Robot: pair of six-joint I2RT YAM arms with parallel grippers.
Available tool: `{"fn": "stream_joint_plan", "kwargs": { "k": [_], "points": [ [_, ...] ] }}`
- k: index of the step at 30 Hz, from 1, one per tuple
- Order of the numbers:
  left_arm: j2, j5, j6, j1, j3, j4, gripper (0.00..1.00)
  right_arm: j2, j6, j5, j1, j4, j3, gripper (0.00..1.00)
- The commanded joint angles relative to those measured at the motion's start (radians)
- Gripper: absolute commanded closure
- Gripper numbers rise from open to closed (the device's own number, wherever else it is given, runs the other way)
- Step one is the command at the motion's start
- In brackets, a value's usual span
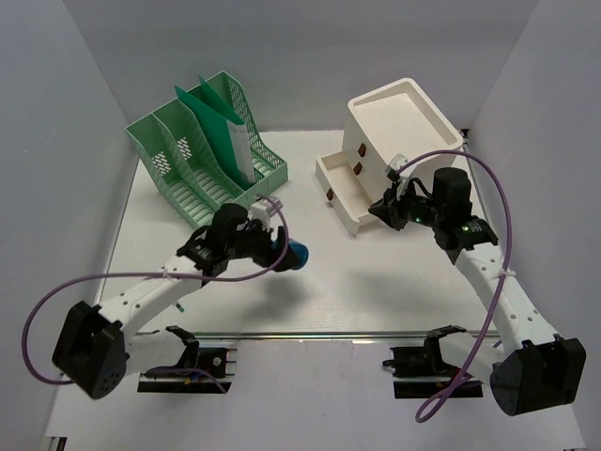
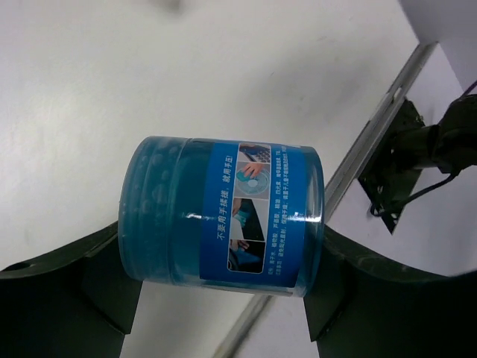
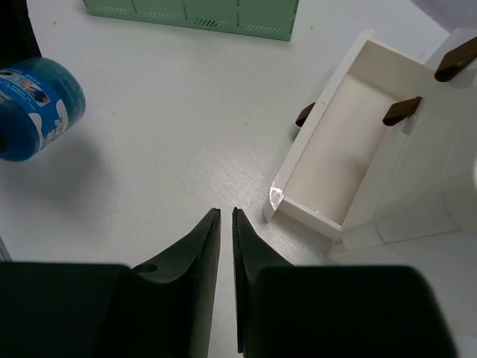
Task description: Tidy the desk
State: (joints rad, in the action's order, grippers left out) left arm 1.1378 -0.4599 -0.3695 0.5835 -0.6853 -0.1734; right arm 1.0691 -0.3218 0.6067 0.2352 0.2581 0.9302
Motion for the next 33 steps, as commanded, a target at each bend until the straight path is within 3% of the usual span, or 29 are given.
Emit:
{"fn": "stream_joint_plan", "kwargs": {
  "k": [1,6,14,23,26,28,29,33],
  "points": [
    [0.113,-0.095,0.188,0.047,-0.176,0.208,1.0,-0.029,0.012,-0.036,-0.011,-0.062,-0.016,0.83],
    [0.331,-0.079,0.358,0.075,-0.362,0.322,1.0,-0.047,0.032,-0.09,-0.03,-0.094,-0.027,0.83],
    [0.707,0.027,0.527,0.075,-0.735,0.278,0.97,-0.078,0.044,-0.105,-0.068,-0.115,-0.041,0.83],
    [0.912,0.109,0.596,0.075,-0.939,0.281,0.87,-0.08,0.047,-0.09,-0.083,-0.118,-0.044,0.81],
    [0.954,0.136,0.612,0.075,-0.974,0.278,0.78,-0.078,0.046,-0.087,-0.091,-0.12,-0.047,0.77],
    [0.987,0.145,0.619,0.075,-1.002,0.243,0.67,-0.074,0.044,-0.082,-0.089,-0.118,-0.047,0.68],
    [0.994,0.145,0.619,0.075,-1.014,0.232,0.56,-0.072,0.041,-0.078,-0.092,-0.118,-0.047,0.64],
    [0.998,0.15,0.613,0.075,-1.033,0.244,0.37,-0.074,0.032,-0.053,-0.093,-0.112,-0.05,0.55]
  ]
}}
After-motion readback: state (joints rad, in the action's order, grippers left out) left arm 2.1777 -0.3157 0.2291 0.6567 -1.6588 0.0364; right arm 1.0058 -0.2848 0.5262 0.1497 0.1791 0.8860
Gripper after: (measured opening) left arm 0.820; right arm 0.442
